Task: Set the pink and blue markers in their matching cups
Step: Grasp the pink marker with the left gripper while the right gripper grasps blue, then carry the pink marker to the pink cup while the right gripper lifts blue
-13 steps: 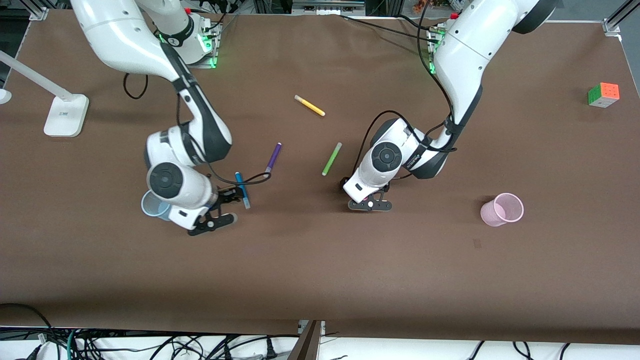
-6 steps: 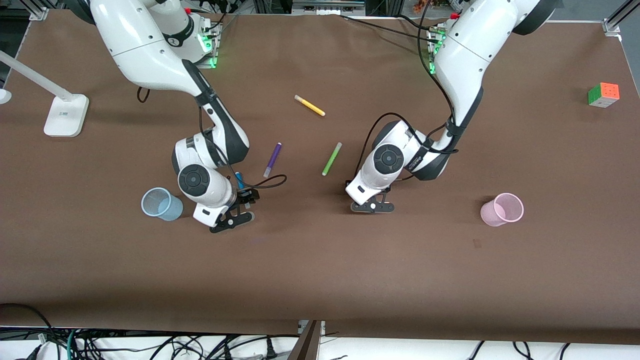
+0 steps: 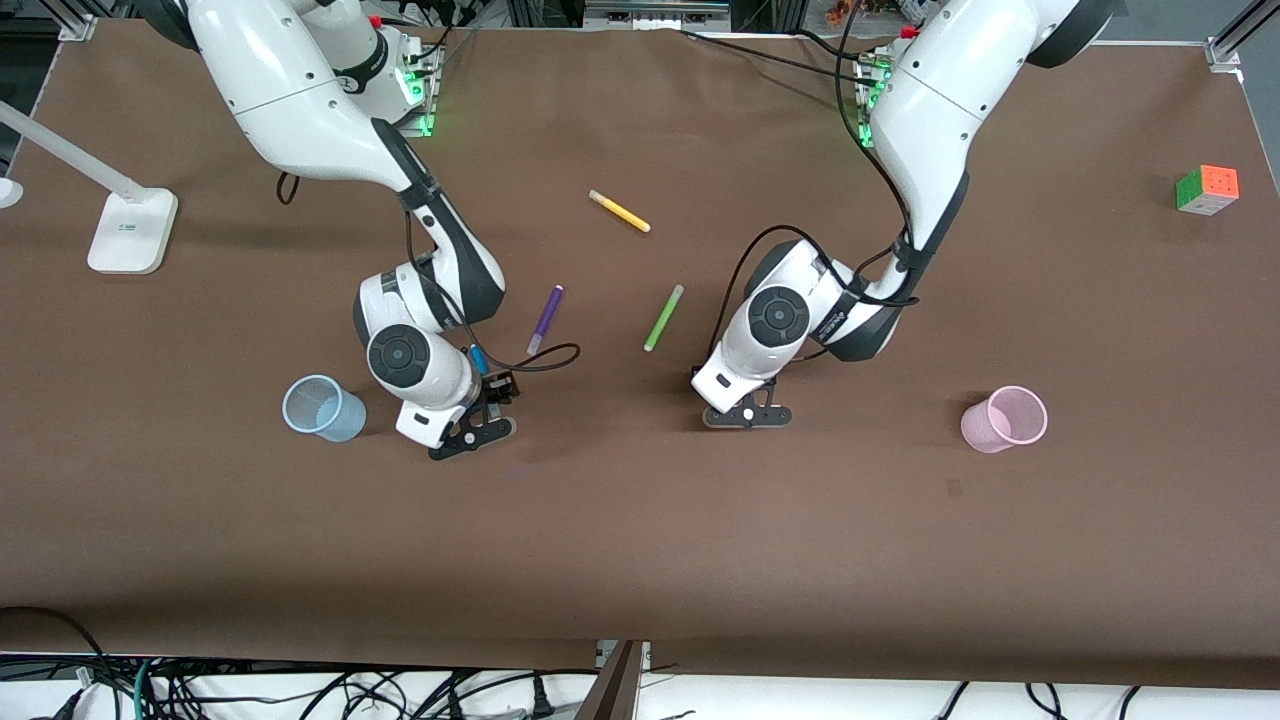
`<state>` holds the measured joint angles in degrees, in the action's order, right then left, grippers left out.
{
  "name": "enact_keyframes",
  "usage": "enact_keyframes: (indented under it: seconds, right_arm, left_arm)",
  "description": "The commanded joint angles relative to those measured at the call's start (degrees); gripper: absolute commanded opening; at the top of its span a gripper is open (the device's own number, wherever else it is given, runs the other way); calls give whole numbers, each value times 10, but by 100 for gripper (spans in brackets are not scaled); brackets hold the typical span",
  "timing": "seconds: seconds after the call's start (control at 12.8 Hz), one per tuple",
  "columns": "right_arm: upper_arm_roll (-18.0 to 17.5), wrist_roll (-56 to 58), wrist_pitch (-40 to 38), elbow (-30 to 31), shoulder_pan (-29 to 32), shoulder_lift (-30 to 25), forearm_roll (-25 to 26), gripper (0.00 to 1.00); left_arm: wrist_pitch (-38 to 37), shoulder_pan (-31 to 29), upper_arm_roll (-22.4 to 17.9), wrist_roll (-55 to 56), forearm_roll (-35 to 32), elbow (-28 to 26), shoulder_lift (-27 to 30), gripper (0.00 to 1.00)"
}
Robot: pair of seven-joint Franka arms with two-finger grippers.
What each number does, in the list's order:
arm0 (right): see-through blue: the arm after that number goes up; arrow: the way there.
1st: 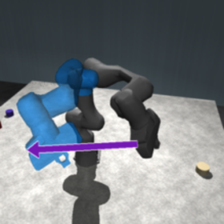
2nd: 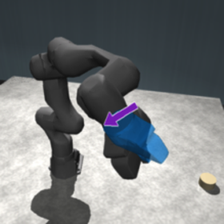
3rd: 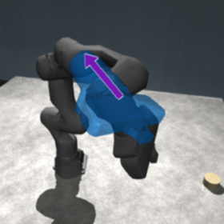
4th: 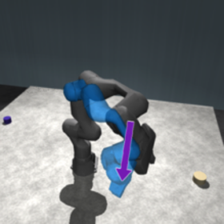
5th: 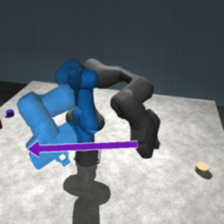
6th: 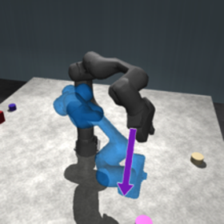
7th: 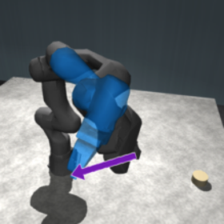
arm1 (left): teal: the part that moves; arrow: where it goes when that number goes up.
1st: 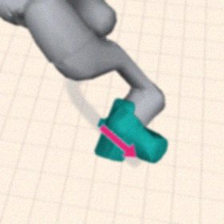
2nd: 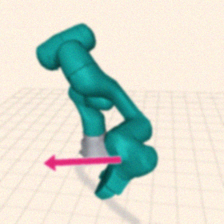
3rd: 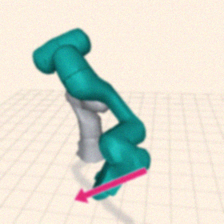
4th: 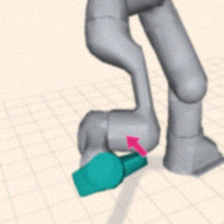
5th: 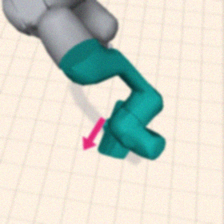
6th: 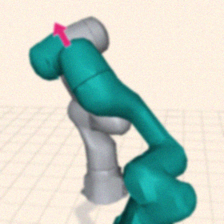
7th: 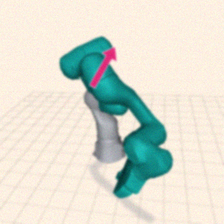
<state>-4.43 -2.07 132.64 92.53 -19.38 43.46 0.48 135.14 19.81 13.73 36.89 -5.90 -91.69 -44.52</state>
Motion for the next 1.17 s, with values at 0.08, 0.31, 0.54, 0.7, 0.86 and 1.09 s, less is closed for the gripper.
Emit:
enact_keyframes:
  seconds: [0.08,0.31,0.54,0.7,0.86,1.09]
  right_arm:
    - [2,-4,10,11,-7,-5,-2,4]
    - [2,8,10,4,-6,-7,4,0]
    - [3,35,4,-22,-2,-19,5,0]
    - [4,56,-11,-42,2,-44,4,0]
    - [7,114,-57,-80,4,-56,3,0]
    - [8,244,-135,-120,21,-74,-3,0]
  left_arm:
    - [-97,-46,6,0,-15,3,72,0]
    - [-208,-104,8,-129,20,36,116,0]
    - [-317,-172,6,-174,101,104,120,0]
    - [-356,-211,5,-172,148,129,122,0]
    - [-369,-264,4,-162,213,131,122,0]
    - [-404,-324,3,-155,289,130,115,0]
